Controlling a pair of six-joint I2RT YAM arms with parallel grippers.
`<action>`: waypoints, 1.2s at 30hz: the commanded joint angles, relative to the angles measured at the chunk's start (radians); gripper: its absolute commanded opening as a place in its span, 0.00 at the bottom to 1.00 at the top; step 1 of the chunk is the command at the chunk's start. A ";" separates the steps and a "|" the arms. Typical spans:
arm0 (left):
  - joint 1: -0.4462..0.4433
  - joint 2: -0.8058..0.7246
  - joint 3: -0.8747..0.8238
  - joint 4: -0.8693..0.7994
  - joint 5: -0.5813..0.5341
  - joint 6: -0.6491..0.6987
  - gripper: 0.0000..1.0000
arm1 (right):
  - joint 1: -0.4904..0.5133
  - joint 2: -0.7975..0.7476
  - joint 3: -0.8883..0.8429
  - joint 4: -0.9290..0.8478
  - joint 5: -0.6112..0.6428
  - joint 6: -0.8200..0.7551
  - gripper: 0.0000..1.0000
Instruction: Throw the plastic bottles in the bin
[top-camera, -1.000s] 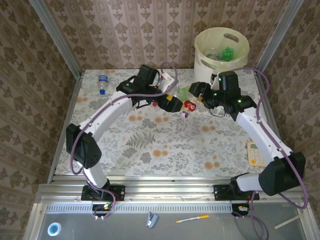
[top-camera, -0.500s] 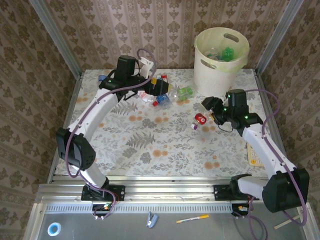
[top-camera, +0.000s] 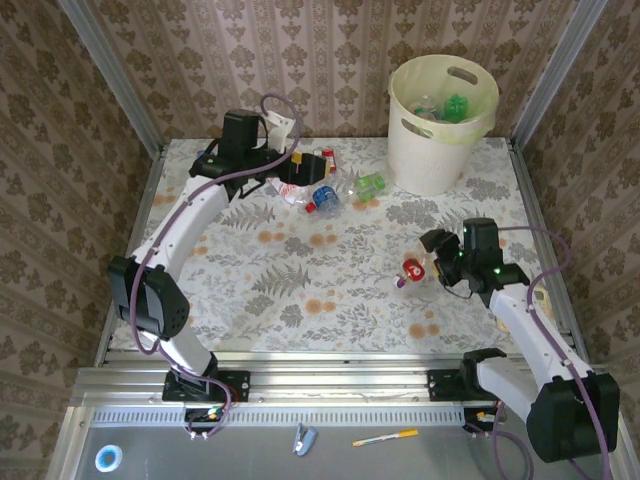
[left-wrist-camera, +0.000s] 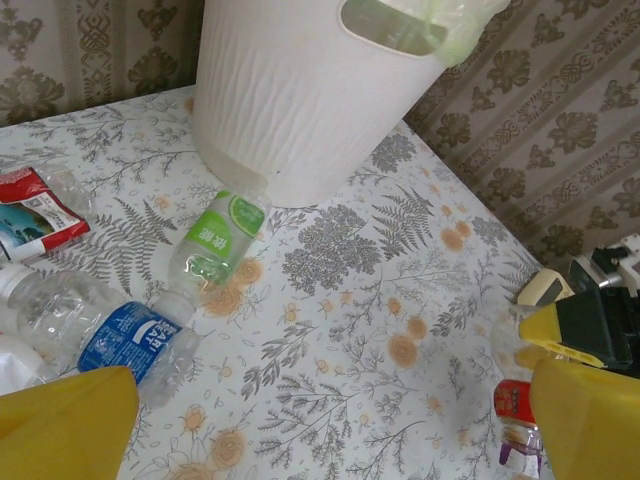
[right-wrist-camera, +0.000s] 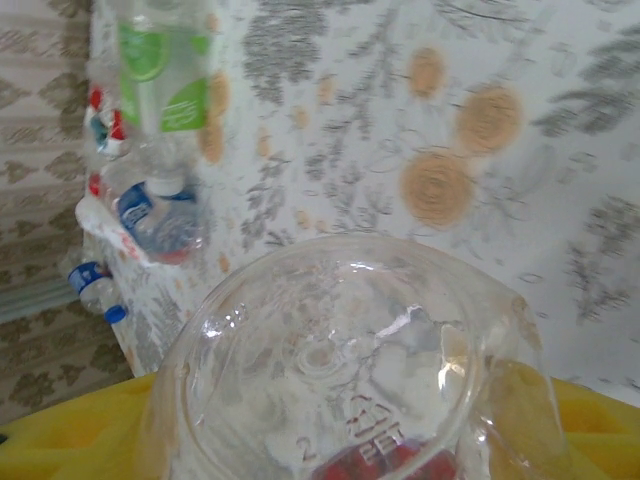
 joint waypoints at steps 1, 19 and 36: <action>0.012 -0.045 -0.014 0.009 -0.016 -0.012 1.00 | -0.016 -0.047 -0.056 -0.001 0.034 0.066 0.44; 0.100 -0.115 -0.123 0.010 -0.067 -0.040 1.00 | -0.135 0.040 0.084 0.176 -0.028 0.158 0.38; 0.263 -0.253 -0.328 -0.048 -0.141 -0.071 1.00 | -0.208 0.709 1.237 0.085 -0.073 0.068 1.00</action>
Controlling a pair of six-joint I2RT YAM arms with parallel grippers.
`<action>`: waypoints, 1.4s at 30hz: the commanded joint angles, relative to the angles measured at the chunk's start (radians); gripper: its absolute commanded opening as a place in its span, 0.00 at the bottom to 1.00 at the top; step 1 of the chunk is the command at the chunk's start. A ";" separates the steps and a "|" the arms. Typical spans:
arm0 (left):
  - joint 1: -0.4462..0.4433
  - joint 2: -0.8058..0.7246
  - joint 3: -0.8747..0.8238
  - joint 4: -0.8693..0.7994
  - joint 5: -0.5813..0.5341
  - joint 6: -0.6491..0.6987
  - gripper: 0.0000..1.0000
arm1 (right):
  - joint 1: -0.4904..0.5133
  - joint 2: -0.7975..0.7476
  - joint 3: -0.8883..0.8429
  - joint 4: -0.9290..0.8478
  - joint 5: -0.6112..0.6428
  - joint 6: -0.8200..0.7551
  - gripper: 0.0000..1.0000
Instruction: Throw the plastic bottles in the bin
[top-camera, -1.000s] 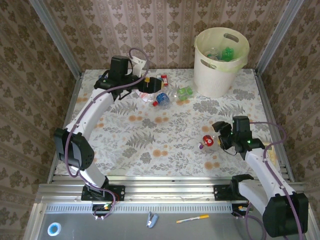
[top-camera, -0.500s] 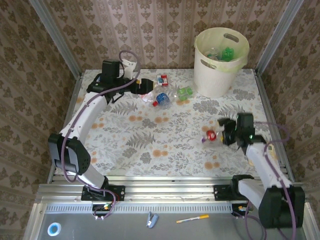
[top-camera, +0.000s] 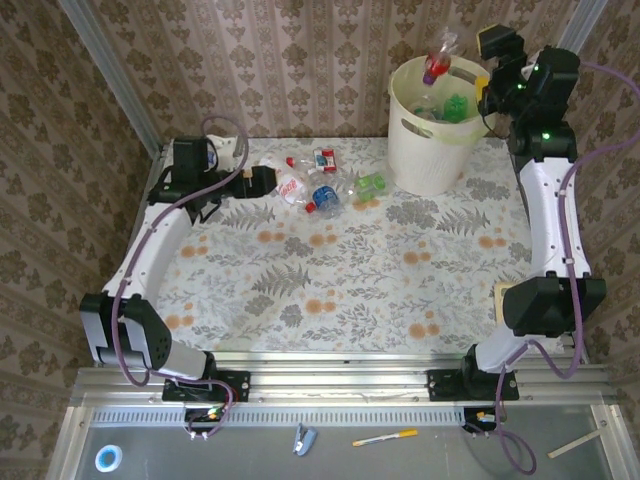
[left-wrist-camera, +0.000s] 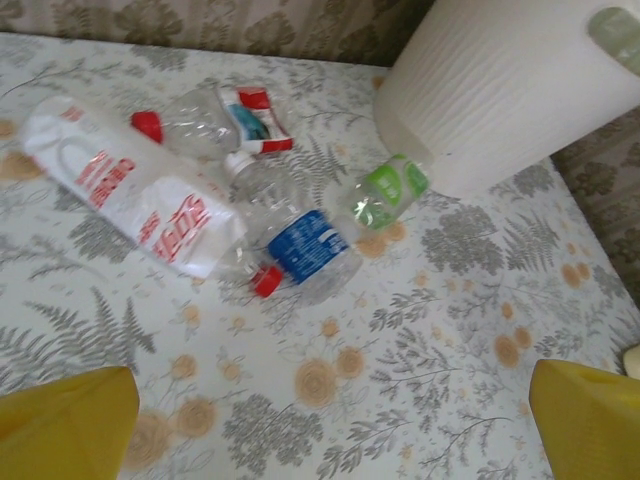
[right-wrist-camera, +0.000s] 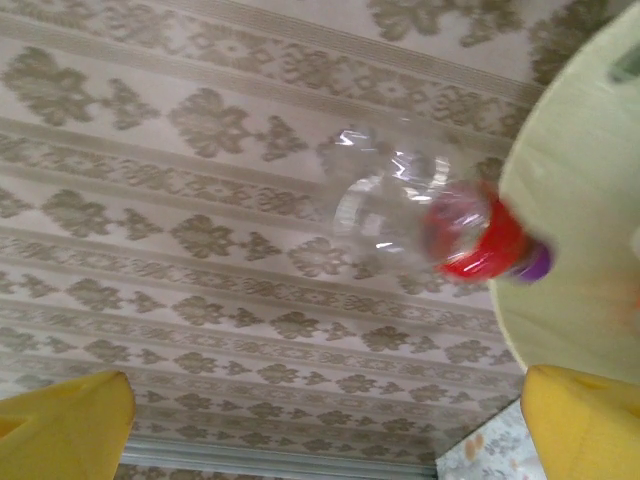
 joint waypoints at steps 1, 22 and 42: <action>0.035 -0.029 -0.029 -0.057 -0.071 -0.006 1.00 | -0.001 0.004 -0.065 -0.074 -0.010 -0.058 1.00; 0.272 0.202 0.163 -0.306 -0.396 0.038 1.00 | 0.026 -0.437 -0.522 -0.156 -0.115 -0.231 1.00; 0.328 0.515 0.387 -0.295 -0.332 0.197 0.92 | 0.098 -0.515 -0.575 -0.233 -0.156 -0.294 1.00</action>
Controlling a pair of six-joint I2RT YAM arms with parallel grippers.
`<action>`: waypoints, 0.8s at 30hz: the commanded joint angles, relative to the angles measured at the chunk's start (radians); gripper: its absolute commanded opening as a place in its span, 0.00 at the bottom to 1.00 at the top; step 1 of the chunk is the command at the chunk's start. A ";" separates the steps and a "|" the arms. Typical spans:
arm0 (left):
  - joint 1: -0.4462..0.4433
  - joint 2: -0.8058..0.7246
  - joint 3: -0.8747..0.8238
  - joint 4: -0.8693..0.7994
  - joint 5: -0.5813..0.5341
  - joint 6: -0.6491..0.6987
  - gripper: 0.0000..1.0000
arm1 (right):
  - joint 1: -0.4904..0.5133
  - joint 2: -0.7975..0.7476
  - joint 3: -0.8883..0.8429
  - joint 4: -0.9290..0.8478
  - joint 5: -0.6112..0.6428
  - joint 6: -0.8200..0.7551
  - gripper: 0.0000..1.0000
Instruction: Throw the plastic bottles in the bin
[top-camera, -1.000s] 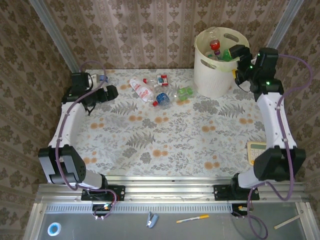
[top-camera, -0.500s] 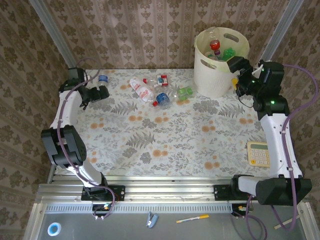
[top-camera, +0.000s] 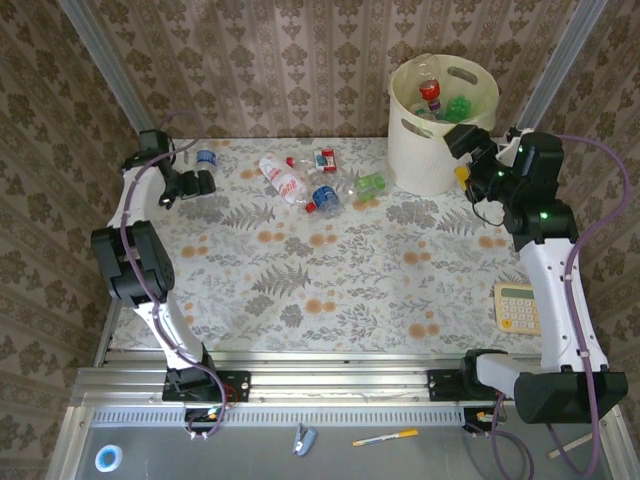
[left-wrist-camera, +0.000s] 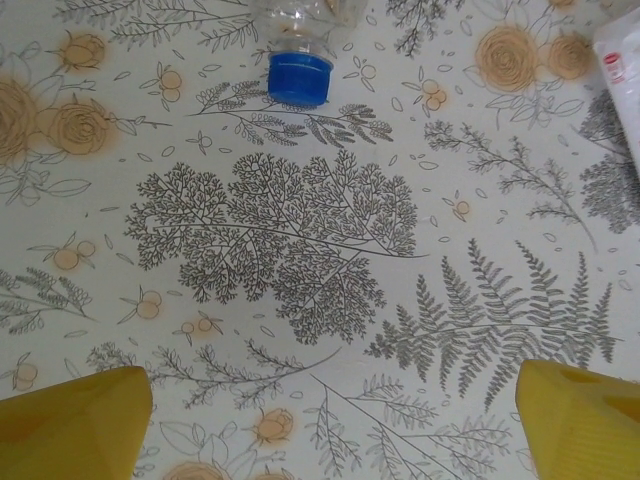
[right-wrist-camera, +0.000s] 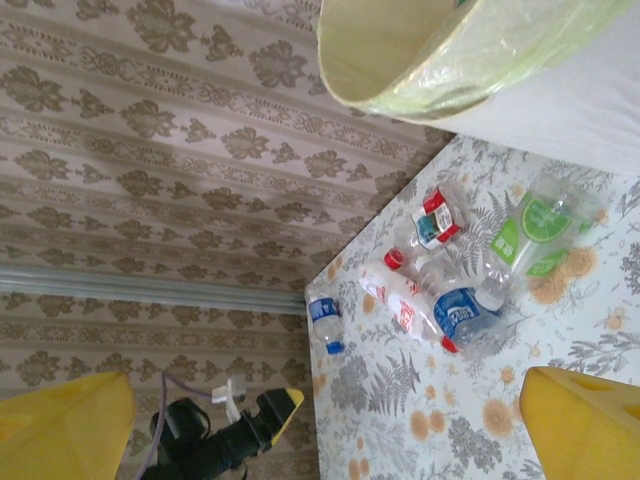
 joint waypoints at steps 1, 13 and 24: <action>0.012 0.045 0.052 0.006 0.023 0.045 0.92 | 0.033 -0.026 -0.010 -0.048 -0.031 -0.050 1.00; 0.026 0.206 0.162 0.086 0.084 0.032 0.75 | 0.150 -0.017 -0.008 -0.050 -0.015 -0.026 1.00; 0.033 0.354 0.296 0.101 0.056 -0.014 0.71 | 0.225 0.074 0.103 -0.105 -0.006 -0.061 1.00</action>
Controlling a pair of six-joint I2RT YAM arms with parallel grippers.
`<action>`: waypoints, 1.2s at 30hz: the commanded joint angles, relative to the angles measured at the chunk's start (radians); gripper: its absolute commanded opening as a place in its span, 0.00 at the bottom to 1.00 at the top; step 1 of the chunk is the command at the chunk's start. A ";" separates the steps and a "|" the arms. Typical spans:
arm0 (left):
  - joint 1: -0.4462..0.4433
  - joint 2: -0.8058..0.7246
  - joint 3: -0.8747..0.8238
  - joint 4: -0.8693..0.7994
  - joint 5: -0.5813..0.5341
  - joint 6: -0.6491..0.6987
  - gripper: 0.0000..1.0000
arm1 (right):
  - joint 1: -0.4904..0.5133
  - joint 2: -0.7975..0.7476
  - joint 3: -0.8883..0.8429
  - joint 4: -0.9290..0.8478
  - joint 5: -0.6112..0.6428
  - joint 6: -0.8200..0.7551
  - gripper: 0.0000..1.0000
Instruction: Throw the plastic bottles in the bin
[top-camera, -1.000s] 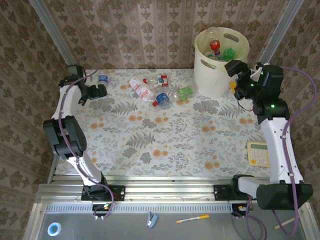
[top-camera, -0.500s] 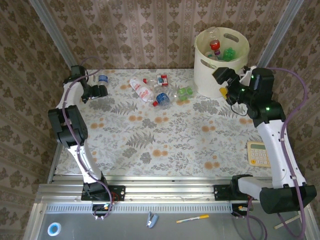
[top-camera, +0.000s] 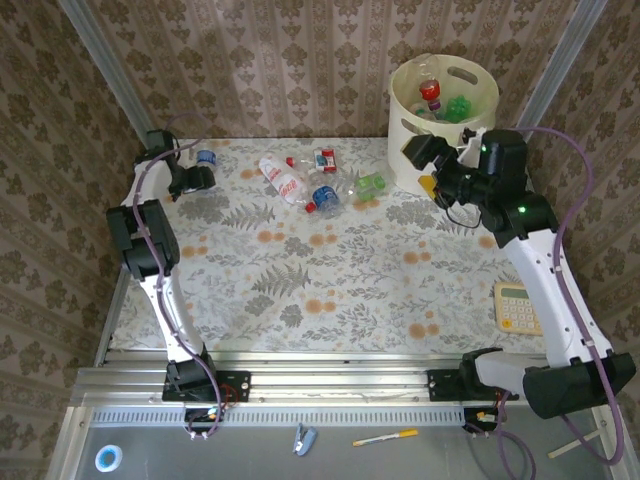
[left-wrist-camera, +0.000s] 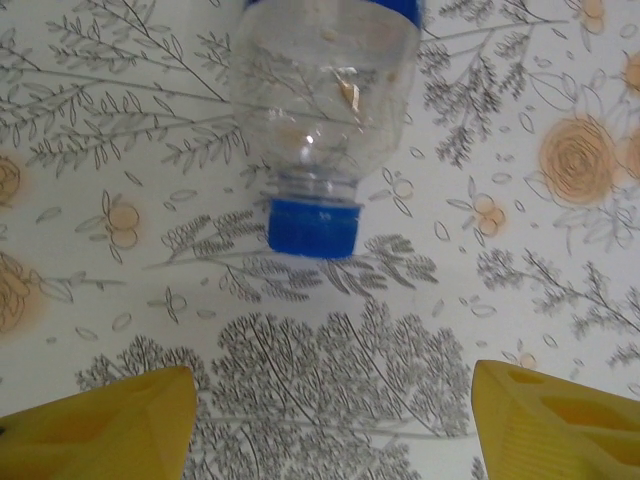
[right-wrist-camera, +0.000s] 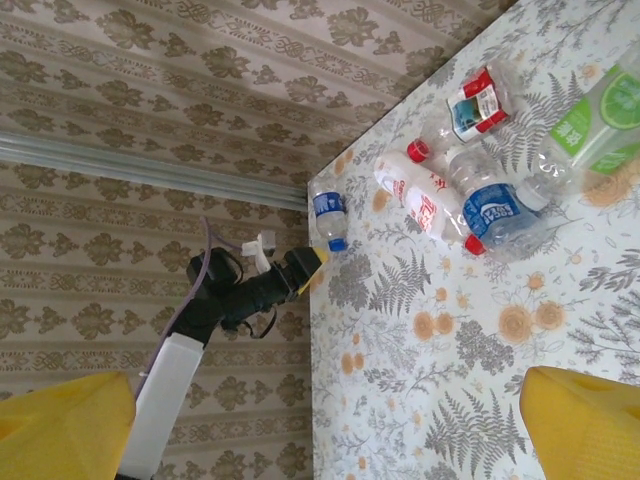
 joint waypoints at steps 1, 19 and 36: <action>0.012 0.042 0.063 0.004 -0.017 -0.023 0.70 | 0.020 0.015 0.041 -0.029 0.007 -0.019 1.00; -0.016 0.221 0.288 -0.111 -0.044 -0.021 0.63 | 0.061 0.065 0.081 -0.036 0.016 -0.014 1.00; -0.018 0.287 0.351 -0.128 -0.034 -0.020 0.37 | 0.062 0.058 0.108 -0.048 0.022 -0.018 1.00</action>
